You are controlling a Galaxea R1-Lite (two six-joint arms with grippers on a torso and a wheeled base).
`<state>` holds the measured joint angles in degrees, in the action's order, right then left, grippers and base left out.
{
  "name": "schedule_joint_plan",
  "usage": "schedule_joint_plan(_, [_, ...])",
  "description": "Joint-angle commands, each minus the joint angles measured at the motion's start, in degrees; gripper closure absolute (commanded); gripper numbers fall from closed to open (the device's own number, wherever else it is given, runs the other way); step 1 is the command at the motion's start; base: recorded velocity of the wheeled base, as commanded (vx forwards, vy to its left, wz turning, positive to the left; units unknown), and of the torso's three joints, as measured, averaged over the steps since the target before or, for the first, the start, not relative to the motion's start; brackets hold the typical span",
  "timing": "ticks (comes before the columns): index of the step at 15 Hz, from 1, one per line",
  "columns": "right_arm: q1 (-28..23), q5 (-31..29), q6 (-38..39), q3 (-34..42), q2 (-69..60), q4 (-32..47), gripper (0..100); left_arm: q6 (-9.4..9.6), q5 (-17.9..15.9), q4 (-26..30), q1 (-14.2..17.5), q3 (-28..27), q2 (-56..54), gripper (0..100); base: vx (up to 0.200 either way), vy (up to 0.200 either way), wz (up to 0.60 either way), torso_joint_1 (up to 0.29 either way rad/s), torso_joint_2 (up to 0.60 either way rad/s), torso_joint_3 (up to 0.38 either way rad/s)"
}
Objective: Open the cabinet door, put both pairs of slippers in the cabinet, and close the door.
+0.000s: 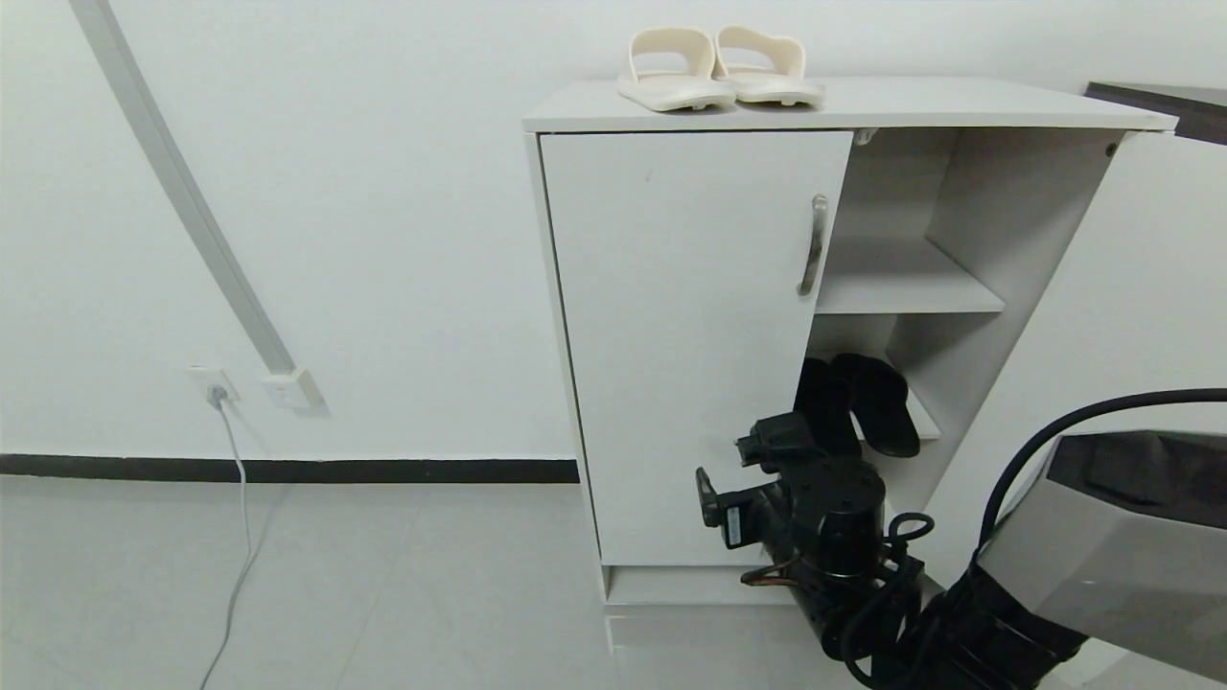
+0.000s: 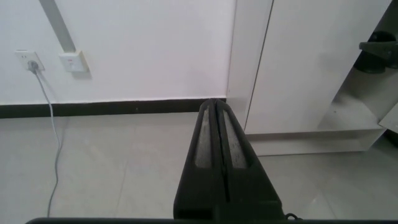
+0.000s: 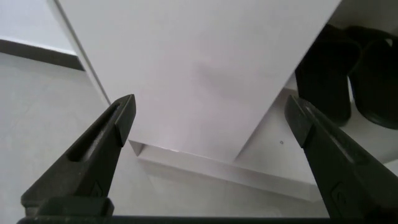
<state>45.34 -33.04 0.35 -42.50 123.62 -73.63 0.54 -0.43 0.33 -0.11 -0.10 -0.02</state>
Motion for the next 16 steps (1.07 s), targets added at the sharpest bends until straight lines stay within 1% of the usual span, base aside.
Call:
schedule_joint_plan(1, [-0.4,0.1,-0.6,0.7,-0.1,-0.5,0,-0.01,0.1,0.0,0.0,0.0,0.0,100,0.000,0.000,0.00,0.000,0.00,0.000])
schedule_joint_plan(9, [-0.4,0.0,-0.9,1.0,0.3,-0.9,0,-0.01,0.1,0.0,0.0,0.0,0.0,100,0.000,0.000,0.00,0.000,-0.01,-0.009])
schedule_joint_plan(13, [-0.4,0.0,-0.9,1.0,0.3,-0.9,0,-0.01,0.1,0.0,0.0,0.0,0.0,100,0.000,0.000,0.00,0.028,-0.33,-0.297])
schedule_joint_plan(16, [-0.4,0.0,-0.9,1.0,0.3,-0.9,0,-0.01,0.1,0.0,0.0,0.0,0.0,100,0.000,0.000,0.00,0.093,-0.44,-0.359])
